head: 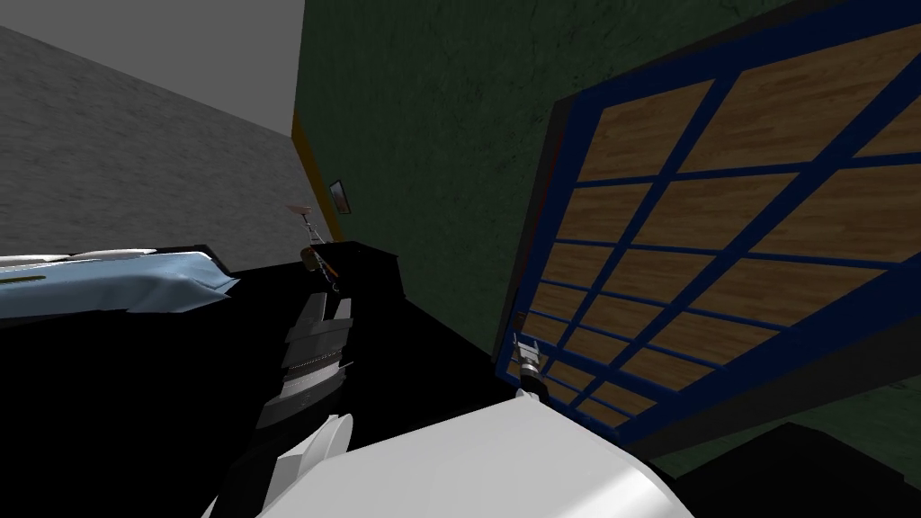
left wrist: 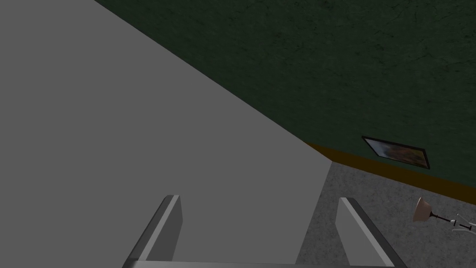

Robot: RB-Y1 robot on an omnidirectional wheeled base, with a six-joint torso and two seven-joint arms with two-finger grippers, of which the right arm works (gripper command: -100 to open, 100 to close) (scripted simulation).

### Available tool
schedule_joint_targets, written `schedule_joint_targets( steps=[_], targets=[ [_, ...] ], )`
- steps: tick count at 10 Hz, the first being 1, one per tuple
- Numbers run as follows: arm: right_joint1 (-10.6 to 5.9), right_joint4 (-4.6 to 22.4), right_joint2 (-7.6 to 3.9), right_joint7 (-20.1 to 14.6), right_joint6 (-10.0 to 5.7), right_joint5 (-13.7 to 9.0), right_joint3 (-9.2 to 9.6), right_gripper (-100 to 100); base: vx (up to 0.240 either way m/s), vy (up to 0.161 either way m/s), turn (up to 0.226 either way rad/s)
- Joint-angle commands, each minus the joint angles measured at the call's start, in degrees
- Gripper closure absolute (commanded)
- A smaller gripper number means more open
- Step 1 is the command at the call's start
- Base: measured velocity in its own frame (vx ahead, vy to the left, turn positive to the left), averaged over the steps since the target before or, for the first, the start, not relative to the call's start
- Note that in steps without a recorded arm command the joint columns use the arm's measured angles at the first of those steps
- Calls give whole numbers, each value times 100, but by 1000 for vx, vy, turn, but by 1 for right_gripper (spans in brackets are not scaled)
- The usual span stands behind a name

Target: Pull the door open

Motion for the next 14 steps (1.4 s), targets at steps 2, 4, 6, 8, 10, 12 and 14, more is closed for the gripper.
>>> schedule_joint_targets(
  steps=[2, 4, 6, 8, 10, 12, 14],
  targets=[
    [64, 104, -177, -259, -61, 12, 26, -100, 176, -12, 9],
    [126, 188, -331, -473, -108, 22, 48, -100, 142, -42, 4],
    [167, 244, -432, -614, -139, 29, 63, -100, 114, -33, 6],
    [221, 317, -565, -799, -180, 38, 82, -100, 122, -26, 1],
    [214, 403, -621, -876, -218, 46, 96, -100, 170, -46, 6],
    [214, 403, -621, -876, -218, 46, 96, 100, -30, 9, 1],
    [214, 403, -621, -876, -218, 46, 96, 100, -22, 7, 7]
  ],
)
